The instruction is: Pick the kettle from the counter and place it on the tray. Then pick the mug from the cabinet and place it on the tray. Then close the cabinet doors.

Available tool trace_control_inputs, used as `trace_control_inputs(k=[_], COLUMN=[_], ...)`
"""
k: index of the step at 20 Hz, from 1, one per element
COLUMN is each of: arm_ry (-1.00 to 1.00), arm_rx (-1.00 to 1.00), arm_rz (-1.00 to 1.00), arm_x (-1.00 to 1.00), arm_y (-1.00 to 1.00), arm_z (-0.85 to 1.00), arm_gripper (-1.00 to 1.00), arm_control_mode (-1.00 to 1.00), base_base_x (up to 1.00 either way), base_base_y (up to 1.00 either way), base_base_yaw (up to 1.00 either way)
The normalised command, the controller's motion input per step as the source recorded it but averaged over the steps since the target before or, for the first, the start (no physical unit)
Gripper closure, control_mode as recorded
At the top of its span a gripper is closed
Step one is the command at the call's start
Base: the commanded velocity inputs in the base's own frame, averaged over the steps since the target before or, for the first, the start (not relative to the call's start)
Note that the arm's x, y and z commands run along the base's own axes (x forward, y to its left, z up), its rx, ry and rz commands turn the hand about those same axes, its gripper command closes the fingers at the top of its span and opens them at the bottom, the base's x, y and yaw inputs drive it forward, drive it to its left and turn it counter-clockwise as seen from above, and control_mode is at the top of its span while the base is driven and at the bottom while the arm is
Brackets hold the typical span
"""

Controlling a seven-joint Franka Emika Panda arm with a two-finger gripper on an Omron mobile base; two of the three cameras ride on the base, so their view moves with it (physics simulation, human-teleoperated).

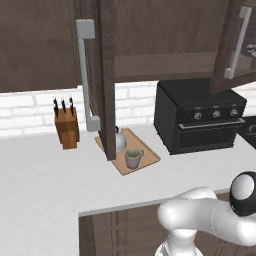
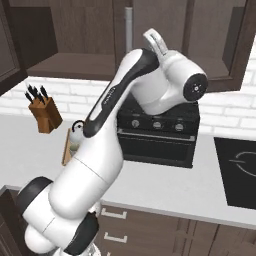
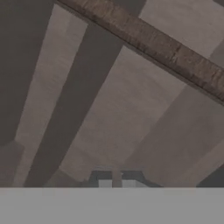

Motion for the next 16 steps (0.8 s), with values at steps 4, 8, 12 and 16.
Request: trace_control_inputs(k=[4, 8, 12, 16], arm_ry=[-0.02, 0.0, 0.03, 0.06], arm_rx=[0.0, 0.0, 0.06, 0.08], arm_rz=[-0.25, -0.23, -0.04, 0.0], arm_x=[0.56, 0.65, 0.94, 1.0], arm_y=[0.75, 0.56, 0.08, 0.0], arm_z=[-0.2, -0.04, 0.0, 0.0], arm_gripper=[1.0, 1.0, 1.0, 1.0], arm_control_mode=[-1.0, -1.0, -1.0, -1.0], base_base_x=[0.0, 0.0, 0.0, 0.0], base_base_y=[0.0, 0.0, 0.0, 0.0], base_base_yaw=[0.0, 0.0, 0.0, 0.0])
